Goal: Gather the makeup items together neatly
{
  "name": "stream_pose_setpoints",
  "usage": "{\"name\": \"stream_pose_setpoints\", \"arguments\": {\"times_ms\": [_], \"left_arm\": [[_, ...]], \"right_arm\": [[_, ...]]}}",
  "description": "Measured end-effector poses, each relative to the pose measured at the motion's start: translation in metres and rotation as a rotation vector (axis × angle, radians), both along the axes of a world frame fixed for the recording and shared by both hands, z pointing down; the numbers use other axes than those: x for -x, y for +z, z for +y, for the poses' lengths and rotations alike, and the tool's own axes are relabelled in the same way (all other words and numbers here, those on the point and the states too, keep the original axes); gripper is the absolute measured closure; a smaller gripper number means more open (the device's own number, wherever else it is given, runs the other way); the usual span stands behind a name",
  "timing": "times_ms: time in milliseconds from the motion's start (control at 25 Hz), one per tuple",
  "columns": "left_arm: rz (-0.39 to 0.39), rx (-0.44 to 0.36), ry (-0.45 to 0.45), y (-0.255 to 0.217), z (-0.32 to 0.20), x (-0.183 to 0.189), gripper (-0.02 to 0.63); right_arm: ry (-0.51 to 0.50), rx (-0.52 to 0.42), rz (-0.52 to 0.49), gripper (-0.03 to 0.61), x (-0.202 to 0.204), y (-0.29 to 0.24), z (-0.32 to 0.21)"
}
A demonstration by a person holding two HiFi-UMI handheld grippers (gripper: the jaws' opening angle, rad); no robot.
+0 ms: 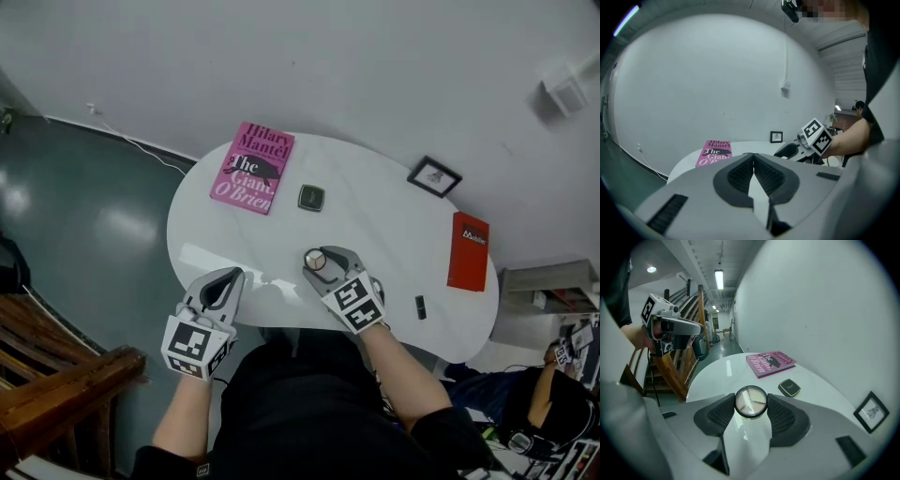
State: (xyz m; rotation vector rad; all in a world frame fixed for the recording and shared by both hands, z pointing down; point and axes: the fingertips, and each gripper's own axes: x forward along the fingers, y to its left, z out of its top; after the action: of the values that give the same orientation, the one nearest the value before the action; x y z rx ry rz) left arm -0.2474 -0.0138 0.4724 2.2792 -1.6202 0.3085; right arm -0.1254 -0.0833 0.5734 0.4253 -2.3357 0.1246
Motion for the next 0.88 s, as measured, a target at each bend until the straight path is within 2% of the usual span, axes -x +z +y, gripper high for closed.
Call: {"name": "stream_pose_setpoints", "arguments": {"times_ms": [160, 320, 600, 880], "left_arm": [[0.004, -0.012, 0.038, -0.010, -0.014, -0.017, 0.600], [-0.026, -0.032, 0.068, -0.020, -0.037, -0.026, 0.601], [-0.053, -0.035, 0.035, -0.028, -0.080, -0.026, 0.600], [0.004, 0.018, 0.034, -0.008, -0.107, -0.054, 0.600]], "right_arm": [[0.047, -0.019, -0.018, 0.362, -0.021, -0.019, -0.021], [0.077, -0.031, -0.028, 0.362, -0.036, -0.026, -0.046], [0.088, -0.020, -0.010, 0.362, -0.061, -0.017, -0.093], [0.071, -0.002, 0.012, 0.362, -0.070, 0.006, -0.135]]}}
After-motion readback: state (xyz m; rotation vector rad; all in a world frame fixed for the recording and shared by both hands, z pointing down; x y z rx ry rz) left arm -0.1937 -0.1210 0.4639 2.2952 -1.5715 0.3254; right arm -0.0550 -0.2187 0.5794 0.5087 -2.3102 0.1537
